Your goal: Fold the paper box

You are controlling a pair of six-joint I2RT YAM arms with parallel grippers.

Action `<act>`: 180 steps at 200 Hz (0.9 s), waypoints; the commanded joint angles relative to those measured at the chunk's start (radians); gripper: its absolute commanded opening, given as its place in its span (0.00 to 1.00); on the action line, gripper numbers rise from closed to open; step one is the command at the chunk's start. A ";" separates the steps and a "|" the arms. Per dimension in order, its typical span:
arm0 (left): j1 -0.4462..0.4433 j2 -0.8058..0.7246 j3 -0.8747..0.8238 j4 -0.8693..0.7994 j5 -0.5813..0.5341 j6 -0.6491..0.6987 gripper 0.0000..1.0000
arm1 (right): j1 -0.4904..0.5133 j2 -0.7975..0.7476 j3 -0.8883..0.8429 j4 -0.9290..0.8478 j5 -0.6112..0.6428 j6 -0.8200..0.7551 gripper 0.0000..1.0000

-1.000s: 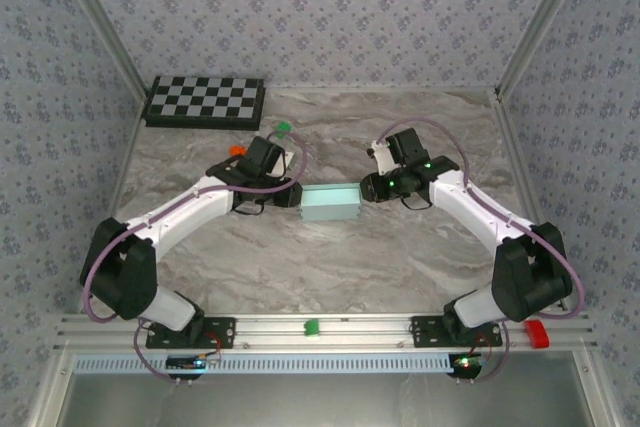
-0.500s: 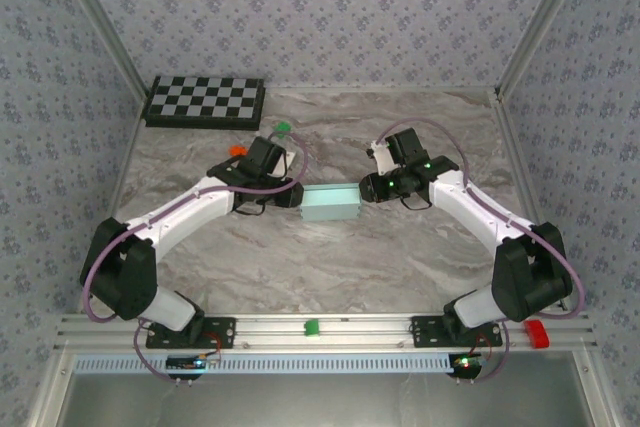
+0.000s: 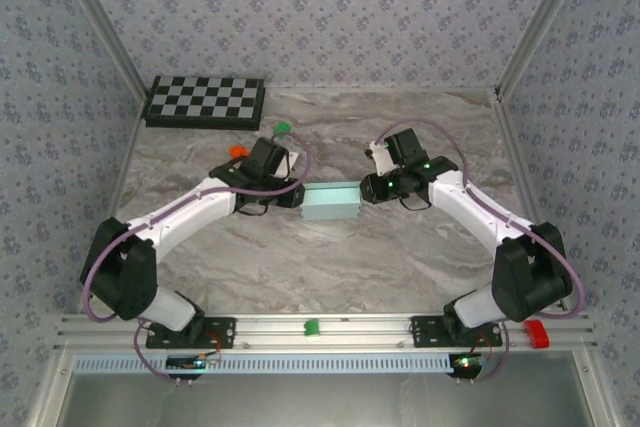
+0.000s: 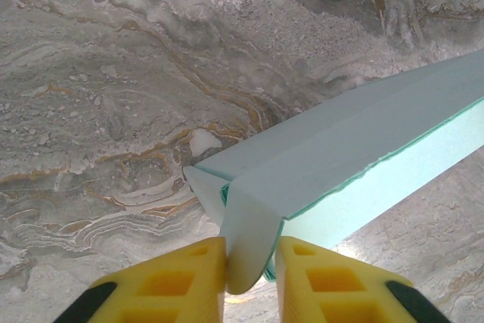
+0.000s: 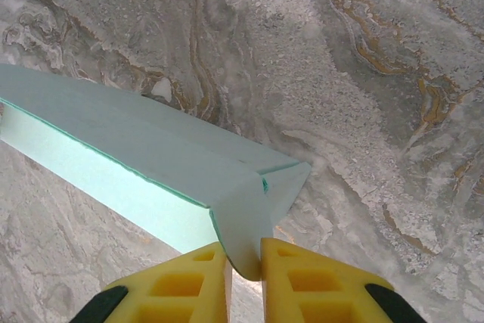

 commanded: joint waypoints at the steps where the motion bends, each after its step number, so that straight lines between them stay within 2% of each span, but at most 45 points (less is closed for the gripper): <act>1: -0.010 0.010 0.038 0.020 0.020 -0.004 0.21 | 0.009 0.011 0.001 0.005 -0.036 0.015 0.18; 52: -0.016 0.022 0.046 0.017 0.023 -0.009 0.20 | 0.020 0.014 0.003 0.018 -0.050 0.027 0.19; 85: -0.019 0.030 0.050 0.015 0.021 -0.010 0.18 | 0.027 0.023 0.008 0.013 -0.045 0.029 0.22; 180: -0.021 0.026 0.060 0.016 0.008 -0.014 0.18 | 0.037 0.041 0.037 -0.005 -0.033 0.037 0.21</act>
